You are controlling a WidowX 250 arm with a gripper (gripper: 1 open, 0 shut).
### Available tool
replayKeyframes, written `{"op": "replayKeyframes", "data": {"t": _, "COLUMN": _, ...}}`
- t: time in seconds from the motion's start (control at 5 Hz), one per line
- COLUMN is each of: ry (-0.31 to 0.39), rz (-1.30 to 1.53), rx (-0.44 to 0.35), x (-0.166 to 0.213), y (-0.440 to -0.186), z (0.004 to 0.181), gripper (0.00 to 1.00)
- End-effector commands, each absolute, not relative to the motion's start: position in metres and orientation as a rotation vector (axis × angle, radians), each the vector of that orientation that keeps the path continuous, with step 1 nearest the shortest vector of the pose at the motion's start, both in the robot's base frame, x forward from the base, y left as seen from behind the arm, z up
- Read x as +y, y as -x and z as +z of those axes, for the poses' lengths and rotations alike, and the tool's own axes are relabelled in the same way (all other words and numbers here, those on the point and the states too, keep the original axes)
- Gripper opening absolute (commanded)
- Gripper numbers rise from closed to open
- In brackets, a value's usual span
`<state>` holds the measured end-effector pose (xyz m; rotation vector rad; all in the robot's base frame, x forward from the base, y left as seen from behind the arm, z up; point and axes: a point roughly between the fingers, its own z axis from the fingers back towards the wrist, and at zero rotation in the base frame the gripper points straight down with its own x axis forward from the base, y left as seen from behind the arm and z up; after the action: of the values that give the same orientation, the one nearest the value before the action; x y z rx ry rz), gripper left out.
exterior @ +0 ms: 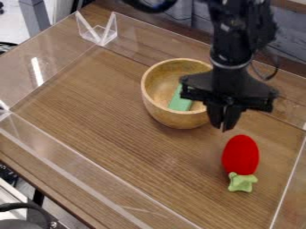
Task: Move the red fruit to the right
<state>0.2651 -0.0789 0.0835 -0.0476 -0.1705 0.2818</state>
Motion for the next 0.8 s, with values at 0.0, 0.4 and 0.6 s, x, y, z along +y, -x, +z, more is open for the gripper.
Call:
{"op": "replayKeyframes", "data": {"t": 0.0, "ry": 0.052, "rz": 0.312, "rx": -0.186, "x": -0.086, "y": -0.265, "z": 0.087, "gripper": 0.00}}
{"op": "replayKeyframes", "data": {"t": 0.4, "ry": 0.042, "rz": 0.377, "rx": -0.160, "x": -0.092, "y": -0.258, "z": 0.083, "gripper": 1.00}}
{"op": "replayKeyframes", "data": {"t": 0.6, "ry": 0.042, "rz": 0.348, "rx": -0.150, "x": -0.089, "y": -0.252, "z": 0.073, "gripper": 0.00}}
